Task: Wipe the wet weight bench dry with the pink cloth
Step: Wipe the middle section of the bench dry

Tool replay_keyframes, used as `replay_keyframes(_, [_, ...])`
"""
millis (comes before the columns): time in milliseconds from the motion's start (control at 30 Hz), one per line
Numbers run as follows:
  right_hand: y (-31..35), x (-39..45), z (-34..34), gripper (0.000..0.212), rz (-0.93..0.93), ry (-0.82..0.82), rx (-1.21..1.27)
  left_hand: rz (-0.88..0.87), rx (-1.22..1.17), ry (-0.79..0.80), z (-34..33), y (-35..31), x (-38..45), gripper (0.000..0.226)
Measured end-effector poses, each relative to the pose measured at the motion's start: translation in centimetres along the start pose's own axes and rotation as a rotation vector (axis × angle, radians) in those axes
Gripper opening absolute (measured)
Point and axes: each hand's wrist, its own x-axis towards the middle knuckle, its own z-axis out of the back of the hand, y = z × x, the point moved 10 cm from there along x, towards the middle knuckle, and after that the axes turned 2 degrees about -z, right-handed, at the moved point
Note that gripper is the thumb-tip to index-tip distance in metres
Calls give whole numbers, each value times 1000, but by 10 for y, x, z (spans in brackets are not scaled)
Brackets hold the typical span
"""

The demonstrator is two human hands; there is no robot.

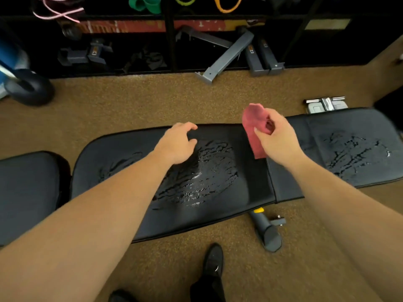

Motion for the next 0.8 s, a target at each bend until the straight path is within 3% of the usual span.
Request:
replay_keyframes(133, [-27, 35, -36, 63, 187, 223, -587, 75, 309, 85, -5, 29, 24, 52])
replay_keyframes(200, [-41, 34, -67, 65, 247, 318, -723, 100, 338, 146, -12, 39, 27, 53])
replay_keyframes(367, [-20, 43, -103, 51, 410, 244, -624, 48, 344, 92, -11, 38, 28, 56])
replay_keyframes(467, [-2, 50, -128, 61, 420, 335, -506, 36, 328, 76, -8, 42, 29, 68])
replay_keyframes(567, [20, 44, -149, 52, 526, 405, -399, 45, 300, 73, -6, 44, 29, 77])
replay_keyframes(800, [0, 27, -136, 53, 621, 565, -429, 60, 257, 63, -10, 53, 30, 79])
